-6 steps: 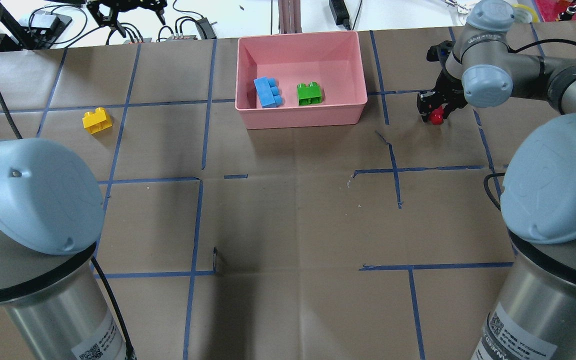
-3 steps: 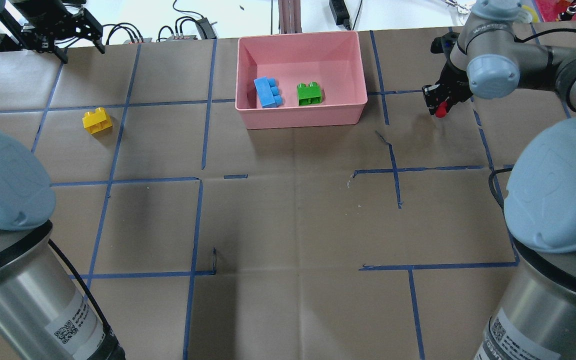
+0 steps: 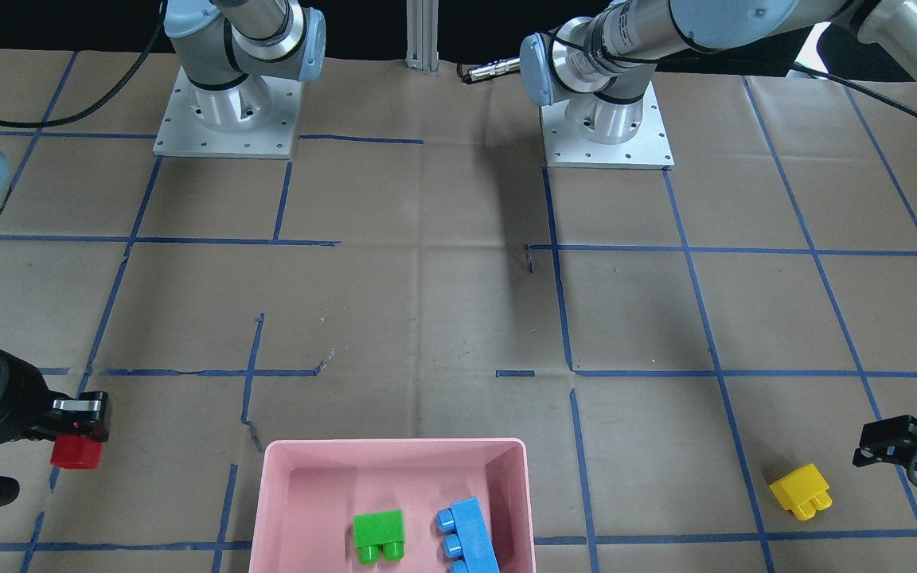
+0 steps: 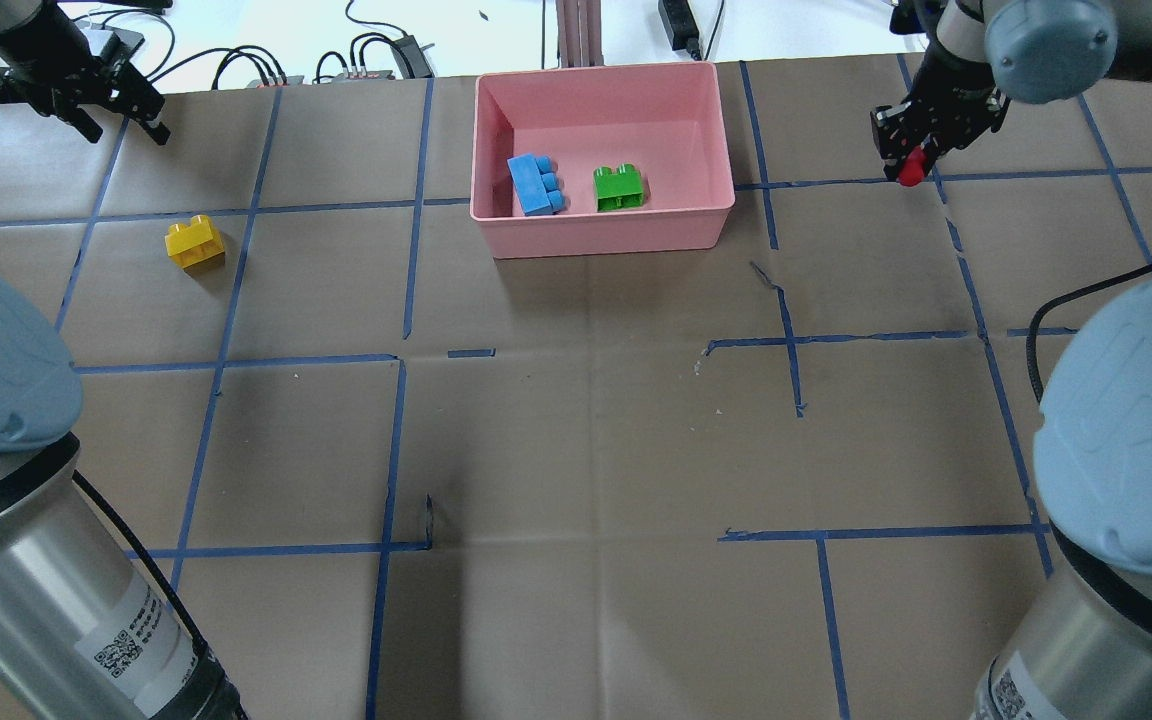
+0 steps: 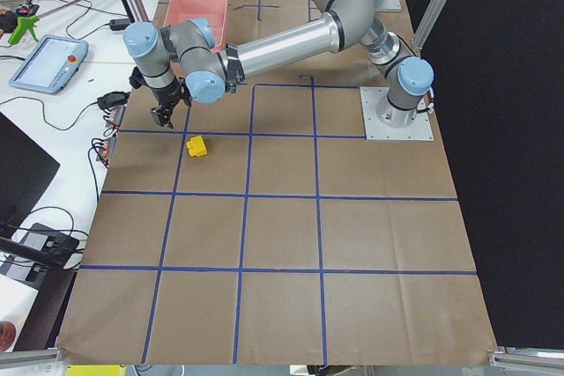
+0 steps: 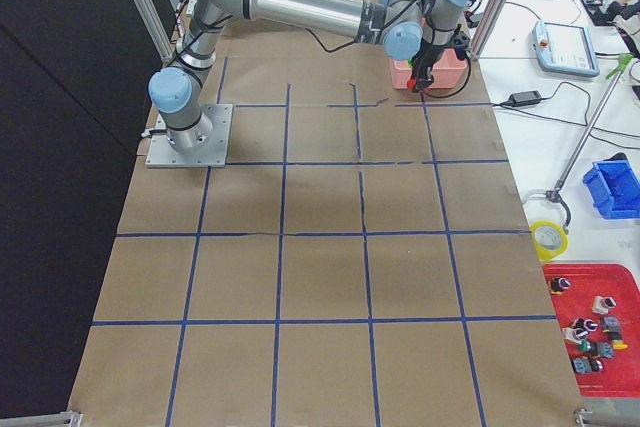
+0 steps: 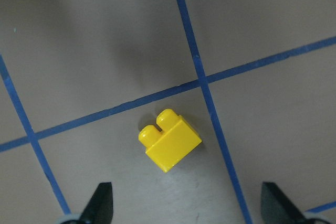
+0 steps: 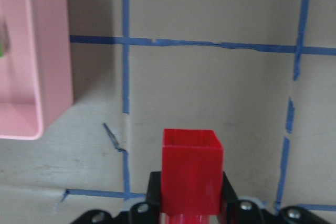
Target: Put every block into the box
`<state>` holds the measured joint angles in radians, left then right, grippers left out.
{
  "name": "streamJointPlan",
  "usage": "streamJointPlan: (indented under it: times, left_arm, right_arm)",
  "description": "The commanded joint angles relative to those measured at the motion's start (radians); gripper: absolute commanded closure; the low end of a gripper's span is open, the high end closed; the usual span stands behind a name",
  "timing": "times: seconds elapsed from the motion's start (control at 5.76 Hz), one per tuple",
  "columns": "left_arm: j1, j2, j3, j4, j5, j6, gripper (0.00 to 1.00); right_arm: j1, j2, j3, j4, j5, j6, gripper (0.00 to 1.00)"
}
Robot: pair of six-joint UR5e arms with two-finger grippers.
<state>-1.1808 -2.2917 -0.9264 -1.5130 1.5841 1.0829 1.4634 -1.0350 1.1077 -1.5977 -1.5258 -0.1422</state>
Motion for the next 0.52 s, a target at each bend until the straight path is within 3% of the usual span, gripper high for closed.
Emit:
streamJointPlan:
  times: [0.0,0.17,0.35]
  left_arm:
    - [-0.005,-0.021,-0.008,0.046,-0.009,0.414,0.01]
    - [-0.006,-0.031,-0.050,0.092,-0.009,0.440,0.01]
    - [-0.006,-0.037,-0.146,0.181,-0.009,0.437,0.01]
  right_arm:
    - [0.180,0.038,-0.057,-0.019,0.184,0.382,0.92]
    - [0.268,0.109,-0.057,-0.204,0.240,0.509,0.92]
    - [0.320,0.194,-0.060,-0.376,0.240,0.570,0.91]
